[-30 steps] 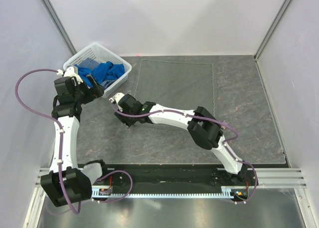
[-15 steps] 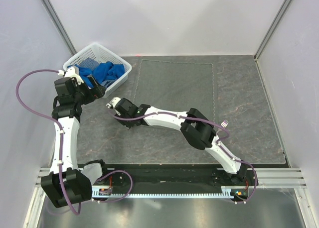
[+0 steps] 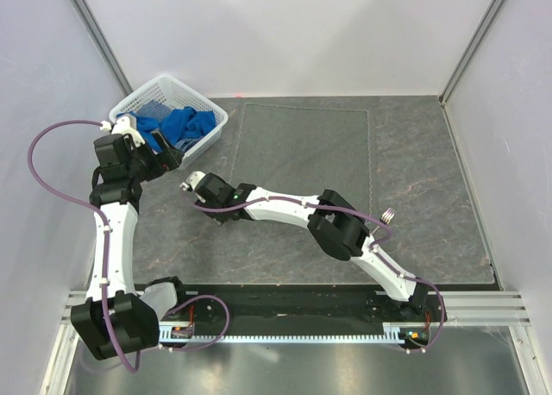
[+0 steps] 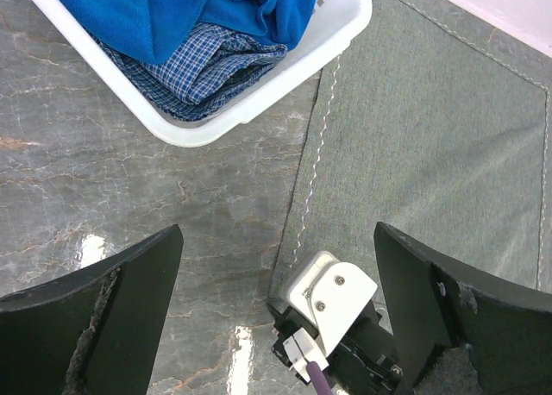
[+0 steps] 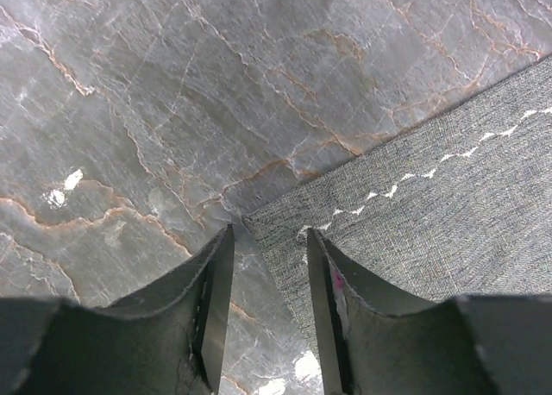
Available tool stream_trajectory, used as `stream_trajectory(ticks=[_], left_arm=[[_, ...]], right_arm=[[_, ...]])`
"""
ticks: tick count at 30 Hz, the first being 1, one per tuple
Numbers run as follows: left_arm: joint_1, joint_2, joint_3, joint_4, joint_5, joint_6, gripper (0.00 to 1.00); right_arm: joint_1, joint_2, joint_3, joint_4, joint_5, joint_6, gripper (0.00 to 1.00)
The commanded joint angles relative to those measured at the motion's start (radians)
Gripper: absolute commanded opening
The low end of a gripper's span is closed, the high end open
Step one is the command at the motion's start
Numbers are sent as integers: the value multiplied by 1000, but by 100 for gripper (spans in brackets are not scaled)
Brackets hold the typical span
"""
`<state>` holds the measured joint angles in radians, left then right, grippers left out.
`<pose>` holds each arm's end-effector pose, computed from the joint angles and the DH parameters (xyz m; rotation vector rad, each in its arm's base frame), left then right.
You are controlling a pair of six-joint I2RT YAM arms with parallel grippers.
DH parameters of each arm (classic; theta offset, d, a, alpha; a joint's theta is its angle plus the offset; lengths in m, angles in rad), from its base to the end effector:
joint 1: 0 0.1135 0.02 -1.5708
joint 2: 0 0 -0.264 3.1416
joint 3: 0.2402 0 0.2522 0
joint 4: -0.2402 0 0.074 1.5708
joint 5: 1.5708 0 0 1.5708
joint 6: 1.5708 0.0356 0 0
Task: Fold the napkin, place the utensils inside, and roll it up
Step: Fold the napkin
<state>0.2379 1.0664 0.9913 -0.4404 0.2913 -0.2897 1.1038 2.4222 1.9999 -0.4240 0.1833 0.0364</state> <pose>0.2310 0.0455 0.3328 -0.3693 2.0466 -0.3351 0.2484 0.4782 0.1602 -1.1585 2.1262 0.3077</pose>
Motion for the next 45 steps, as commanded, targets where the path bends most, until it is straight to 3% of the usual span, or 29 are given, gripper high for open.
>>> stream_trajectory(ticks=[1,4,13,21,27,36,45], left_arm=[[1,-19,0,12,20,37,100],[1,-16,0,11,20,37,100],[0,-20,1,11,19,40,100],[1,-23,0,11,17,41,100],[1,-22,-2,11,11,44,100],[1,-25,-3,11,-6,50,100],[1,-17,-8,12,-17,57,100]], right_arm=[[4,32,37,-9,38,-12,45],[4,44,39,-16,30,-10,38],[-10,67,39,-32,-88,-1,0],[-10,-24,37,-9,-257,66,0],[-47,-155,-3,28,-263,111,0],[-301,-212,-98,37,-297,126,0],[-587,-154,-61,37,-246,80,0]])
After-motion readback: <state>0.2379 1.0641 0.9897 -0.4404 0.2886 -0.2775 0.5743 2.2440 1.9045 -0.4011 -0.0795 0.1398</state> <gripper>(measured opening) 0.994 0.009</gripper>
